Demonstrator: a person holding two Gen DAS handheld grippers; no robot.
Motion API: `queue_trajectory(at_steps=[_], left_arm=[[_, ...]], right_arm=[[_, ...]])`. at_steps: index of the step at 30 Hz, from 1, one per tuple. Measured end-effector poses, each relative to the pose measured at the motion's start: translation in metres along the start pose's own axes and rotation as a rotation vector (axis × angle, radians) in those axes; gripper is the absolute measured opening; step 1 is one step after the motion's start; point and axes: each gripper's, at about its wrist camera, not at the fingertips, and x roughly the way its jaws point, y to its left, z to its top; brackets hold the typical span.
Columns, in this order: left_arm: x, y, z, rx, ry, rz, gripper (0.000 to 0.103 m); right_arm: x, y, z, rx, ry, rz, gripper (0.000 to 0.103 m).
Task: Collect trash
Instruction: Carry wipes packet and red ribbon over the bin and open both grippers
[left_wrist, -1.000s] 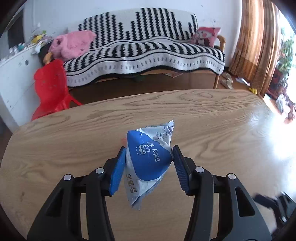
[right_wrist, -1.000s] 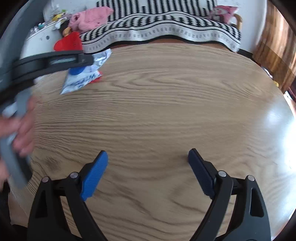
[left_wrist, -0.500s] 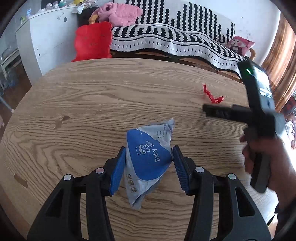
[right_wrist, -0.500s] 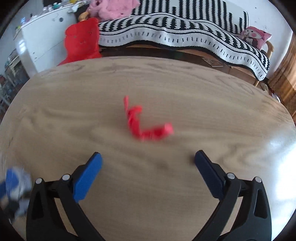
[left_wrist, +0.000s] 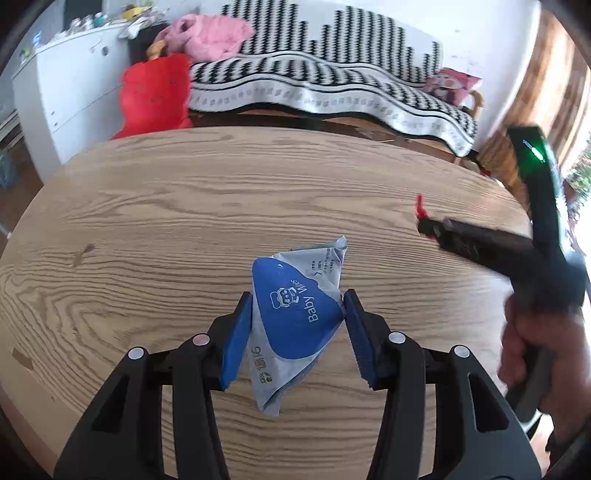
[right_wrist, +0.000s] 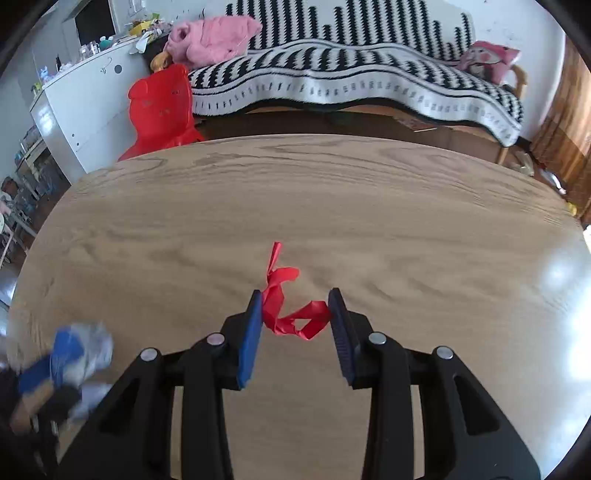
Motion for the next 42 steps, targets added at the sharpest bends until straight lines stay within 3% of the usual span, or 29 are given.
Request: queue_trajectory(at_steps=[5,12,19,24,33,42], left_arm=[[-0.014,-0.07,-0.016,0.089,-0.006,-0.069,0.049],[-0.033,-0.194,-0.067,0.24,-0.001,-0.165,0.049],[-0.06,-0.323,-0.135,0.413,0.014,-0.318,0.049],[-0.067,-0.399,-0.188,0.536,0.048,-0.402,0.049],[-0.049,-0.468,-0.242,0.655,0.108,-0.422,0.049],[-0.02,-0.489,-0.247,0.652,0.181,-0.414,0.049]], right_arm=[[-0.076,-0.07,-0.078,0.063,-0.012,-0.051,0.036],[-0.161,-0.17,-0.196,0.206,-0.02,-0.156,0.037],[-0.219,-0.268,-0.296,0.375,-0.005,-0.263,0.037],[-0.239,-0.322,-0.355,0.47,0.035,-0.292,0.037],[-0.221,-0.377,-0.409,0.56,0.152,-0.285,0.038],[-0.197,-0.396,-0.408,0.606,0.194,-0.268,0.04]])
